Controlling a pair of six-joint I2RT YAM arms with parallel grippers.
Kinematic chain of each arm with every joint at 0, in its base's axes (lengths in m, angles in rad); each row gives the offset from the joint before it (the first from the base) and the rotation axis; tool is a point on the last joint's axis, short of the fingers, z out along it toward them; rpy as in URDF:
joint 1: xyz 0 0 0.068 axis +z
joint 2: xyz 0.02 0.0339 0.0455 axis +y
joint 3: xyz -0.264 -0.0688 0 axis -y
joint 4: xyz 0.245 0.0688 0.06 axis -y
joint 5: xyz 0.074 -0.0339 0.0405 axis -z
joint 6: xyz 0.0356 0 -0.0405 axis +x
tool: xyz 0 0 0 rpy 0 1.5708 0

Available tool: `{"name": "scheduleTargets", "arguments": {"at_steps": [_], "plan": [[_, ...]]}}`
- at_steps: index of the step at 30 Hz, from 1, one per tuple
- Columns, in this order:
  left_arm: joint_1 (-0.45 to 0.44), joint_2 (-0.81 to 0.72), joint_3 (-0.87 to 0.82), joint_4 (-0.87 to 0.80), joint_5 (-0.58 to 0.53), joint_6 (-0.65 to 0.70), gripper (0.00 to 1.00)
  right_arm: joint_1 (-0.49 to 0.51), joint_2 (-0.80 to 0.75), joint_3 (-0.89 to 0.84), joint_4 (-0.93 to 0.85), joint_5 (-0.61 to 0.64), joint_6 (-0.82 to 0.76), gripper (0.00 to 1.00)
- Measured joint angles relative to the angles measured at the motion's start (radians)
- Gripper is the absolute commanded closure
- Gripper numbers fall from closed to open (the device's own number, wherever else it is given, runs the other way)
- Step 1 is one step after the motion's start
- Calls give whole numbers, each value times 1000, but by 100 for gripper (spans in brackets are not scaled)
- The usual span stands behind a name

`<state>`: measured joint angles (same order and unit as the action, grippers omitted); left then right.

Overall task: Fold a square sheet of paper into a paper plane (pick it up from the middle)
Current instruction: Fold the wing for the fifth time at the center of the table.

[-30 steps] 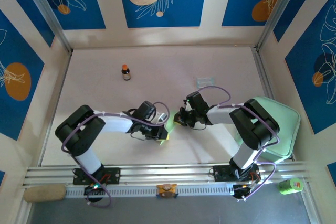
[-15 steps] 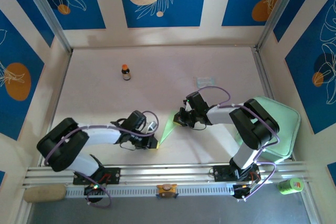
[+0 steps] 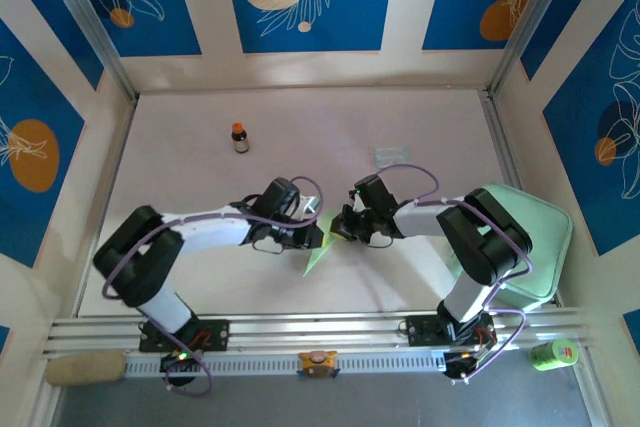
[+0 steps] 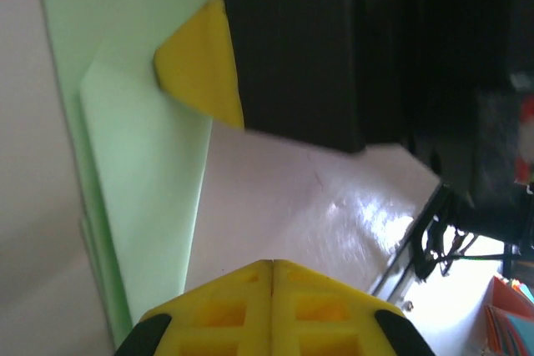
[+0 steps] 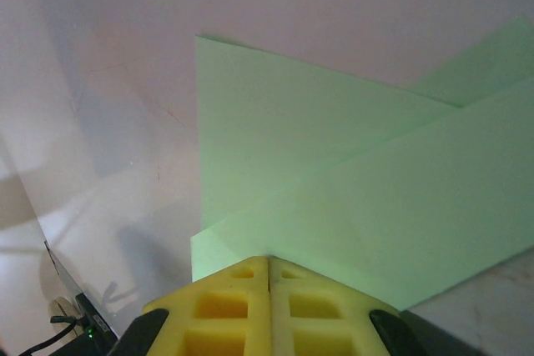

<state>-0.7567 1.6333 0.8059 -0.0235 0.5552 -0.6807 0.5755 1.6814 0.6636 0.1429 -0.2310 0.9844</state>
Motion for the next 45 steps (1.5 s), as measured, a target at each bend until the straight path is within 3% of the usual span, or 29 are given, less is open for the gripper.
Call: {"name": "scheduleTargets", "arguments": {"at_steps": [9, 20, 29, 41, 45], "plan": [[0, 186, 84, -29, 11, 61, 99, -12, 0, 0, -5, -14, 0, 97], [0, 159, -41, 186, 24, 41, 100, -25, -77, 3, -90, -6, -40, 96], [-1, 142, -72, 222, 24, 24, 100, 17, -47, 10, -82, 22, -37, 97], [-2, 138, -80, 231, 24, 9, 100, -219, -32, 14, -104, -15, -69, 97], [-2, 136, -82, 230, 25, 5, 100, -250, -68, 21, -134, -5, -80, 96]]}}
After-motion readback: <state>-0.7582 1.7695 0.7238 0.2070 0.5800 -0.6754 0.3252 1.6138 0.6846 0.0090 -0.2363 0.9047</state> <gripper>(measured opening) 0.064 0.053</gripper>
